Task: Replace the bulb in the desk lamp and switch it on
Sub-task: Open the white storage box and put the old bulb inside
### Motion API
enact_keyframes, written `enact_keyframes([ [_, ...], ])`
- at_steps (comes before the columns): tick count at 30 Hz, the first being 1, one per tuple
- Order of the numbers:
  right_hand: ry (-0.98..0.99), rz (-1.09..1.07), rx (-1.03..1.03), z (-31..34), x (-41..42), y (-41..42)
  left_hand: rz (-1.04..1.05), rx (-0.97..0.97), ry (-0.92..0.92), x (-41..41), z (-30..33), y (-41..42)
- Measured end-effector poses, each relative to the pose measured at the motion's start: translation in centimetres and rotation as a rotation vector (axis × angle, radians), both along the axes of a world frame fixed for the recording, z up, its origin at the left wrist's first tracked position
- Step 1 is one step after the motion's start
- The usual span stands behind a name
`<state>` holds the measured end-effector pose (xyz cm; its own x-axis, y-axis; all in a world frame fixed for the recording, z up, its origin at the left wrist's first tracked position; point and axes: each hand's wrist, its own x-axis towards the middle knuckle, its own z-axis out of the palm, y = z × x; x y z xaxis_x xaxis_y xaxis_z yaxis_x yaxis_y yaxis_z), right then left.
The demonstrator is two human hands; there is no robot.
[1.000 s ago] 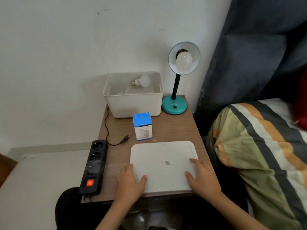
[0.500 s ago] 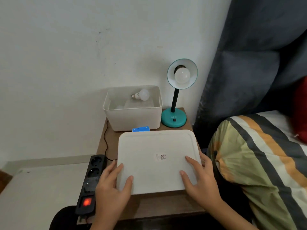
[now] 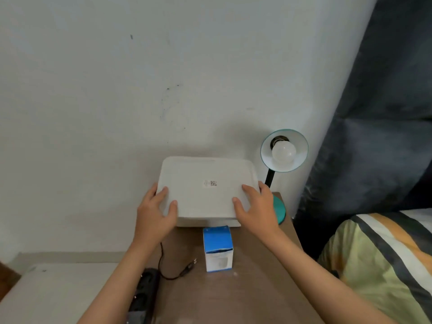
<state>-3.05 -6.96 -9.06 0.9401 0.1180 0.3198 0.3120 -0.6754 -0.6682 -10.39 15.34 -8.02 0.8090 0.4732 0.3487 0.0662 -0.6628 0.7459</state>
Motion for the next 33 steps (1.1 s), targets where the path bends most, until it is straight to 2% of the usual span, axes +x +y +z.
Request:
enact_keyframes([
  [11, 0.131, -0.003, -0.050, 0.4, 6.9, 3.0, -0.059, -0.021, 0.188, 6.8, -0.6, 1.9],
  [22, 0.135, 0.006, -0.209, -1.7, 6.8, 3.3, -0.104, -0.003, 0.263, 7.8, -2.3, 2.2],
  [25, 0.148, 0.030, -0.357, -1.9, 7.7, 3.4, -0.138, 0.081, 0.324, 8.1, -2.4, 2.6],
  [28, 0.213, 0.065, -0.500, -1.4, 9.2, 3.6, -0.184, 0.256, 0.487, 9.1, -1.7, 3.1],
  [30, 0.247, 0.092, -0.538, -1.0, 10.4, 3.8, -0.213, 0.375, 0.583, 10.3, -1.2, 3.4],
  [33, 0.252, 0.106, -0.540, -0.6, 11.5, 4.1, -0.216, 0.465, 0.634, 11.9, -1.0, 3.2],
])
